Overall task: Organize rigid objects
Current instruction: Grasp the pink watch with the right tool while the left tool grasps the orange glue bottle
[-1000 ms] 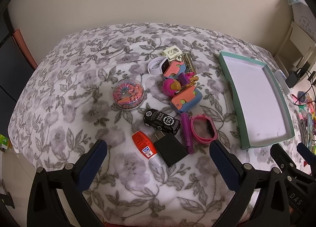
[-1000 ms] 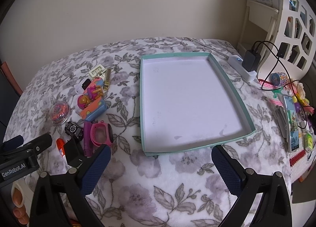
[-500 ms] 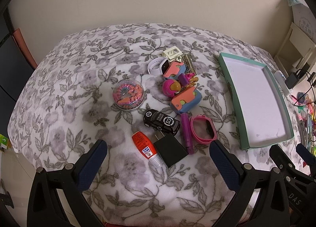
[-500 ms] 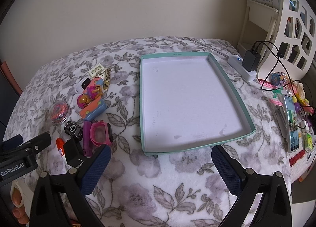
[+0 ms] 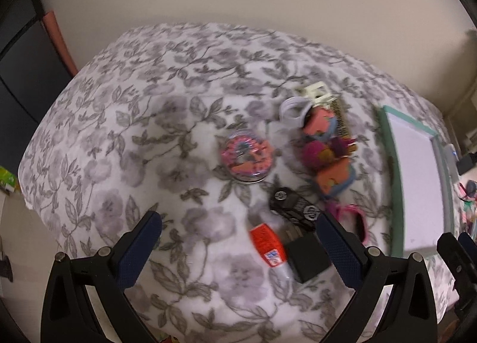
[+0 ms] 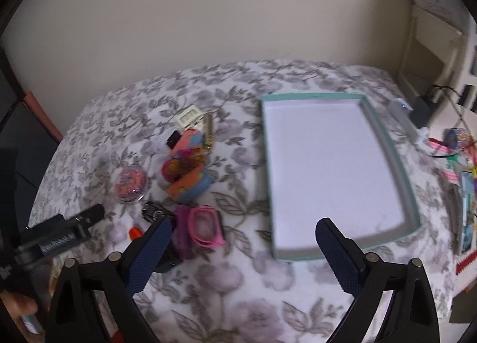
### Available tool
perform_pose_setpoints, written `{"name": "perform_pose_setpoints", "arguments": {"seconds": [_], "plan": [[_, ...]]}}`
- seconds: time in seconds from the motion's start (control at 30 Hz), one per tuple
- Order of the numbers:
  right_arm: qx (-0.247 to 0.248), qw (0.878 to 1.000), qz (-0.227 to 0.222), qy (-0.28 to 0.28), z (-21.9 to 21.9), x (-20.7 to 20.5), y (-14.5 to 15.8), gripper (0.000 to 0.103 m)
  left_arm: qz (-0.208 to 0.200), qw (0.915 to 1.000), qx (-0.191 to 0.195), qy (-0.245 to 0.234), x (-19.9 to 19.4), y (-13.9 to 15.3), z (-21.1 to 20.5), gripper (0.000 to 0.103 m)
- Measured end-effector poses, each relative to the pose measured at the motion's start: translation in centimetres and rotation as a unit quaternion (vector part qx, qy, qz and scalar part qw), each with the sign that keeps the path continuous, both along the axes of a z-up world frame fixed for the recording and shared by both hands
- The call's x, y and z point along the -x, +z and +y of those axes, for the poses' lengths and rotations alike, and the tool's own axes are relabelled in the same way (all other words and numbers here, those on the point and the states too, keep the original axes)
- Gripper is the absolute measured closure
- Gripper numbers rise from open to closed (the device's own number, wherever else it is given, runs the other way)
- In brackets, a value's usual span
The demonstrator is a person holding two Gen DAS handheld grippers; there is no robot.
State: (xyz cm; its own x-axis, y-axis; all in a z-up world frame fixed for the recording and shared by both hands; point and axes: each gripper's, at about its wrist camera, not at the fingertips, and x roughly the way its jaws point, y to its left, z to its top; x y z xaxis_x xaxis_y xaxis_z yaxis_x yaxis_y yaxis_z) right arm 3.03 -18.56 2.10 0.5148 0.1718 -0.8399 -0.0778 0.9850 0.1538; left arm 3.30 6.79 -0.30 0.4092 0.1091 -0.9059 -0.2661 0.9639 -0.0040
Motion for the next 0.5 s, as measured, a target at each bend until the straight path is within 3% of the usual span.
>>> {"name": "perform_pose_setpoints", "arguments": {"seconds": [0.17,0.5], "plan": [[0.010,0.999,0.046,0.026,2.9,-1.8,-2.6,0.018,0.025,0.9994,0.022,0.013,-0.4,-2.5,0.9,0.001],[0.040,0.991,0.117,0.043,4.8,-3.8,-8.3,0.028,0.068,0.9971,0.032,0.009,-0.9,-6.6,0.5,0.002]]}}
